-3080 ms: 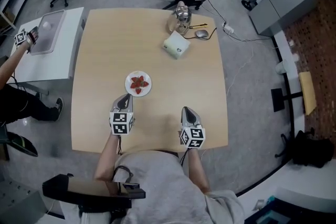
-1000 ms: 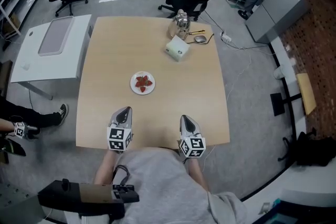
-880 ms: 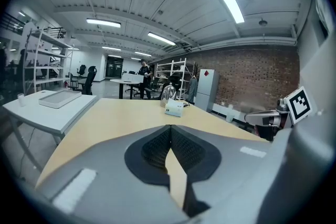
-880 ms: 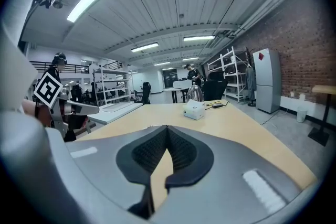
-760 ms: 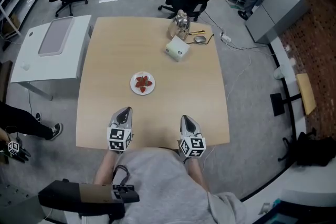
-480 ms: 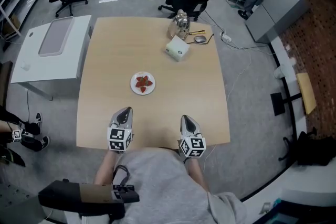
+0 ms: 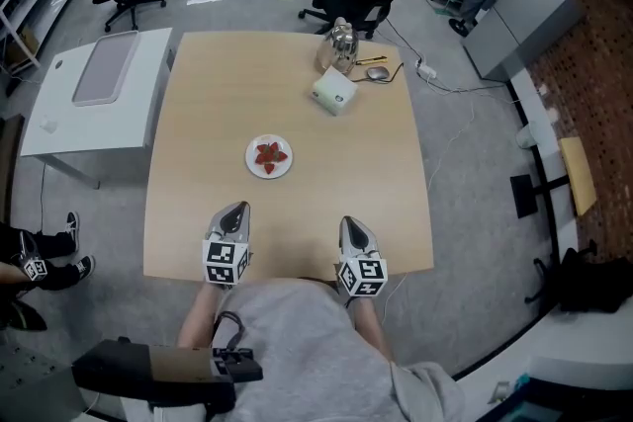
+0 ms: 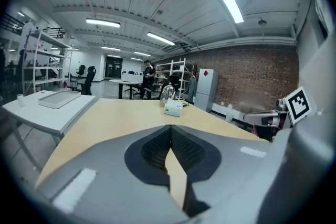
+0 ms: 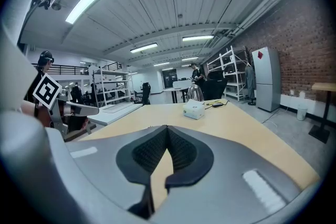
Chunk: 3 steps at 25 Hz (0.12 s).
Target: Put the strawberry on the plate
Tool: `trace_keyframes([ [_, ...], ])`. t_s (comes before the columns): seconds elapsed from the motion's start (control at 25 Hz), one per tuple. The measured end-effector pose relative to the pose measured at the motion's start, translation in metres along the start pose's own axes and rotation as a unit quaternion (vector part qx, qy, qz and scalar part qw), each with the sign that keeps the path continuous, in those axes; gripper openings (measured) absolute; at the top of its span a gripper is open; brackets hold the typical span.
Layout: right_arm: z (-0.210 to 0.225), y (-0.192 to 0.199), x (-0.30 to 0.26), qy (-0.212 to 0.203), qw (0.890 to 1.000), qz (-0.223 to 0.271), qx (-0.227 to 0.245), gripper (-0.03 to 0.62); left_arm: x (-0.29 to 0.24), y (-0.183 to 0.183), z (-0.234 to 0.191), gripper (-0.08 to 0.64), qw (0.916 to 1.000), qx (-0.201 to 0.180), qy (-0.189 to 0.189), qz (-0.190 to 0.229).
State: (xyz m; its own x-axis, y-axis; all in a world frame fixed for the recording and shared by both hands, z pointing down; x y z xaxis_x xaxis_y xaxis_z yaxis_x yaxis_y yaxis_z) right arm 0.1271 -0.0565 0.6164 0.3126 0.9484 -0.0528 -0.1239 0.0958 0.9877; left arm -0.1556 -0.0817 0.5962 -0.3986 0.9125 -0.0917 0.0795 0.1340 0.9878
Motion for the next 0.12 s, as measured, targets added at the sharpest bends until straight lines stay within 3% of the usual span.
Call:
trace_keyframes([
  [0.12, 0.0005, -0.0007, -0.0002, 0.001, 1.0, 0.0, -0.001, 0.006, -0.0008, -0.001, 0.0011, 0.02, 1.0, 0.0, 0.001, -0.002],
])
Point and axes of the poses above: the fingertips, and each gripper's own axes: x backward along the fingers, z to its right, y out of its underside, the point moved 4 cm from there along x, backward along the fingers, and after that the axes turned 15 degrees about z, right-handed, at the moved point
